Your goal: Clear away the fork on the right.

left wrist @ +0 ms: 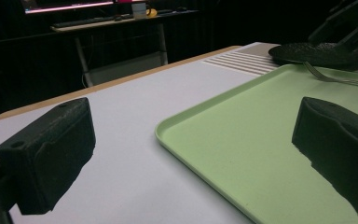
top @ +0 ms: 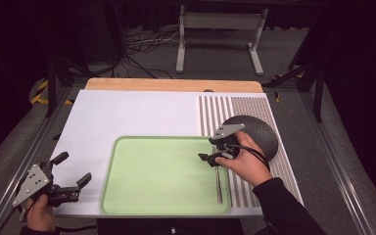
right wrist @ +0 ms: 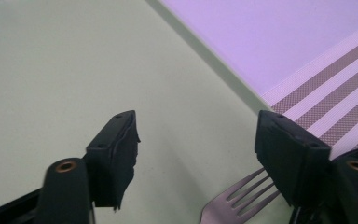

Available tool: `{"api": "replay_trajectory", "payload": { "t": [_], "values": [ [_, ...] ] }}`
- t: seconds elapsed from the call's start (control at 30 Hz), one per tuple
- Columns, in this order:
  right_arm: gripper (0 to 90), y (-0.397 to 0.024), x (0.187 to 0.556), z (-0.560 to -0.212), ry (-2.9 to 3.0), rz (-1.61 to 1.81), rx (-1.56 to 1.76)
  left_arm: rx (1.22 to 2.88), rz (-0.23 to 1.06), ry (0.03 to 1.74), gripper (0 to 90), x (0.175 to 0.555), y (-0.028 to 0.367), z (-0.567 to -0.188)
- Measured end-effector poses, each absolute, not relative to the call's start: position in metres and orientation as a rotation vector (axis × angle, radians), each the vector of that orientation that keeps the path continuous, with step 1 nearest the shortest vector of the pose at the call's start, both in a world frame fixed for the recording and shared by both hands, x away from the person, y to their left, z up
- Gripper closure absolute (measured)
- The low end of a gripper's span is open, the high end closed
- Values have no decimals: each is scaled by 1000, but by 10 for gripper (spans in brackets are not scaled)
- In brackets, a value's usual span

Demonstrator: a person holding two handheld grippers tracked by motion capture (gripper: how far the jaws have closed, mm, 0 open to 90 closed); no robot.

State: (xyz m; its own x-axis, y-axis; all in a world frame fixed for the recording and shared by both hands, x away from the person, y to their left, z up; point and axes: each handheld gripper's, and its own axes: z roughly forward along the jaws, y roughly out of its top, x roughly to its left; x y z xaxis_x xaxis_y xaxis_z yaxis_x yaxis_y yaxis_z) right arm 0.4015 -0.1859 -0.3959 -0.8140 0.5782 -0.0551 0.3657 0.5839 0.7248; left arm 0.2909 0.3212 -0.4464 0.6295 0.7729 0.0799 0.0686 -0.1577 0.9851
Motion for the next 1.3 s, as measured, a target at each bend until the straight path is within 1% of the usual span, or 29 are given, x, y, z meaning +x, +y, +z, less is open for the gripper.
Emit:
{"api": "replay_trajectory", "payload": {
  "t": [0.13,0.37,0.8,1.3],
  "values": [
    [226,-191,396,-385,2496,1114,741,1636,718,708,0,290,321,-446],
    [198,-201,388,-375,2473,1167,708,1638,718,707,0,291,321,-446],
    [163,-226,375,-368,2403,1253,723,1637,719,704,0,290,321,-446],
    [123,-268,360,-368,2277,1361,697,1638,725,714,0,291,320,-447]
  ]
}}
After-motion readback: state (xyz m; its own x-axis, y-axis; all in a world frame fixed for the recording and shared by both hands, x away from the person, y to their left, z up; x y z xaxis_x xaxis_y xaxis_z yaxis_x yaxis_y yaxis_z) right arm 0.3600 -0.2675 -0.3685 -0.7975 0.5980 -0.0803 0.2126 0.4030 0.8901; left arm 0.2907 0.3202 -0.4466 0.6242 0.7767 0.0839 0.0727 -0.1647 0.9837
